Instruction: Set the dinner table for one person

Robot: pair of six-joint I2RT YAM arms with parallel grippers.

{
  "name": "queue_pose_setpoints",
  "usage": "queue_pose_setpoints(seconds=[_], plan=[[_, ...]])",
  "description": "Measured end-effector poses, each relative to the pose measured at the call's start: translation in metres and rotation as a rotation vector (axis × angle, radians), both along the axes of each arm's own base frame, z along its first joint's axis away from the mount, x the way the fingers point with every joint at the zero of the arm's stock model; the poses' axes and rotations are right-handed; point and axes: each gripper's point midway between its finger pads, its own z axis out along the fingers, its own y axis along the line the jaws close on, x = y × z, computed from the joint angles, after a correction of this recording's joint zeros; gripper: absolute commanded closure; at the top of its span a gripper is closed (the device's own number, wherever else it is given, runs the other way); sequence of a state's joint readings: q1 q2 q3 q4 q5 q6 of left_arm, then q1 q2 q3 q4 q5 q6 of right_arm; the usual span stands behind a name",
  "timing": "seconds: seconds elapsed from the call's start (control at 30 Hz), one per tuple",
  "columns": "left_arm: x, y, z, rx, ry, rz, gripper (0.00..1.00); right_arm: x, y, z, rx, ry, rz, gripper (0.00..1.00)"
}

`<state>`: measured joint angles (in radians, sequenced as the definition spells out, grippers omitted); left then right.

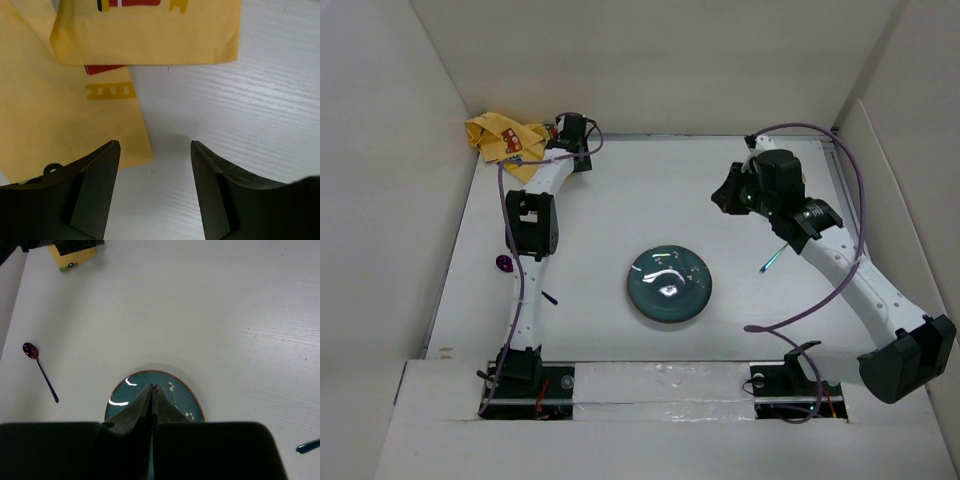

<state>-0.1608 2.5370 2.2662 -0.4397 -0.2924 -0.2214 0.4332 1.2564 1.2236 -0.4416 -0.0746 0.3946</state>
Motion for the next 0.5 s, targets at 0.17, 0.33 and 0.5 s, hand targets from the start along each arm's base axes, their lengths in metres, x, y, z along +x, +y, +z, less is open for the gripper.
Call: queue_pose_setpoints(seconds=[0.17, 0.33, 0.5], plan=[[-0.012, -0.001, -0.012, -0.009, 0.061, -0.007, 0.45, 0.001, -0.001, 0.006, -0.001, -0.018, -0.003, 0.95], [-0.011, 0.008, -0.014, -0.074, 0.068, -0.001, 0.46, 0.0, -0.001, 0.008, 0.0, -0.021, -0.002, 0.95], [-0.009, 0.036, -0.015, -0.092, 0.071, 0.028, 0.57, -0.002, 0.0, 0.011, 0.01, -0.026, 0.011, 0.95]])
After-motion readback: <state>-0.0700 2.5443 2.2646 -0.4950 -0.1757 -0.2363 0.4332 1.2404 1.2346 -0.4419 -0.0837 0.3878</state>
